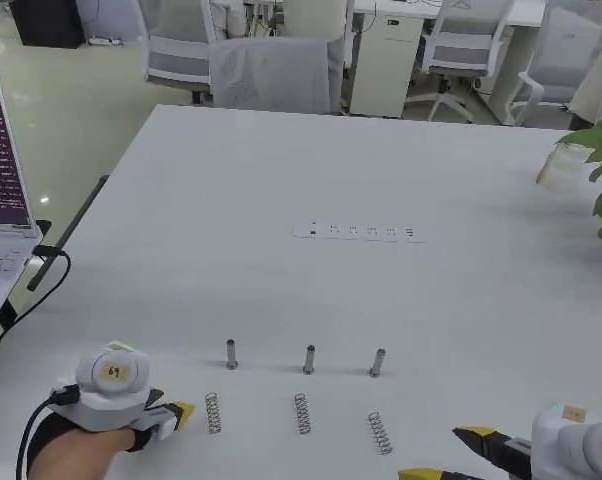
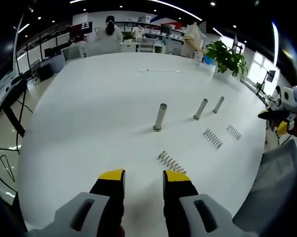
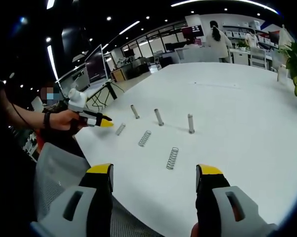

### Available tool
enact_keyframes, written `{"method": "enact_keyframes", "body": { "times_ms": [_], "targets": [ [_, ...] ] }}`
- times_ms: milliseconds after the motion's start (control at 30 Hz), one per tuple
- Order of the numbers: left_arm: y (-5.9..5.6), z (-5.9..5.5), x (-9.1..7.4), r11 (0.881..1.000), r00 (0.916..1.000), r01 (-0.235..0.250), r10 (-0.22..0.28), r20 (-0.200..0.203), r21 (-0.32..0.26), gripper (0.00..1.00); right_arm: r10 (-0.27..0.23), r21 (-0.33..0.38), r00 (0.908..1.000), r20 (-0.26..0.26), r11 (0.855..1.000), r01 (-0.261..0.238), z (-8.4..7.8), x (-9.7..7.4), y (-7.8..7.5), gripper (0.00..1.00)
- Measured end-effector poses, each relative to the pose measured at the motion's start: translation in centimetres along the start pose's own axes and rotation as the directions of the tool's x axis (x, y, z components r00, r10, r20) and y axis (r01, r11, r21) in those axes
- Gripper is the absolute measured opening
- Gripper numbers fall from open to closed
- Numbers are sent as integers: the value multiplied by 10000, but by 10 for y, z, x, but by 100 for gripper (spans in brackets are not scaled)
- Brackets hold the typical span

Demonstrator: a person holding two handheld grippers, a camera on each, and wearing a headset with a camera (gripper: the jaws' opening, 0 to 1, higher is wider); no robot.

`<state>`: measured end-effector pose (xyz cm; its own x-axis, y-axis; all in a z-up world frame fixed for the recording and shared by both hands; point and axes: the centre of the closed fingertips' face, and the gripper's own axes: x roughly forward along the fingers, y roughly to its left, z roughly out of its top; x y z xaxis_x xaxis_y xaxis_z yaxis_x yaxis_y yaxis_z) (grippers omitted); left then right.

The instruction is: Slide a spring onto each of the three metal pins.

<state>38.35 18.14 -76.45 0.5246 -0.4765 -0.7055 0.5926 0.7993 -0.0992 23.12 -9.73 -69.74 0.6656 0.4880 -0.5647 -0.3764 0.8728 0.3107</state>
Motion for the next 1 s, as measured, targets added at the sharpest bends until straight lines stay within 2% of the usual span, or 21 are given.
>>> {"method": "enact_keyframes", "body": {
  "times_ms": [67, 433, 600, 800, 1000],
  "targets": [
    [-2, 1, -5, 9998, 9998, 35, -31, 172, -212, 27, 4, -17, 10000, -19, 10000, -4, 0, 0, 0, 67],
    [-2, -4, -31, 10000, 9987, 6, -5, 514, -31, 34, 56, -68, 10000, 0, 10000, -56, 2, 1, 0, 67],
    [-6, -3, -39, 9998, 9967, 176, -166, 792, -124, 38, 110, -150, 9999, -61, 9998, -111, 3, 4, 2, 67],
    [-13, -4, -46, 9995, 9956, 301, -298, 887, -24, 41, 146, -192, 9999, -34, 9997, -147, 7, 6, 1, 67],
    [-16, -5, -55, 9996, 9944, 238, -223, 1032, -127, 44, 186, -185, 9998, -32, 9997, -186, 7, 6, 3, 67]
  ]
}}
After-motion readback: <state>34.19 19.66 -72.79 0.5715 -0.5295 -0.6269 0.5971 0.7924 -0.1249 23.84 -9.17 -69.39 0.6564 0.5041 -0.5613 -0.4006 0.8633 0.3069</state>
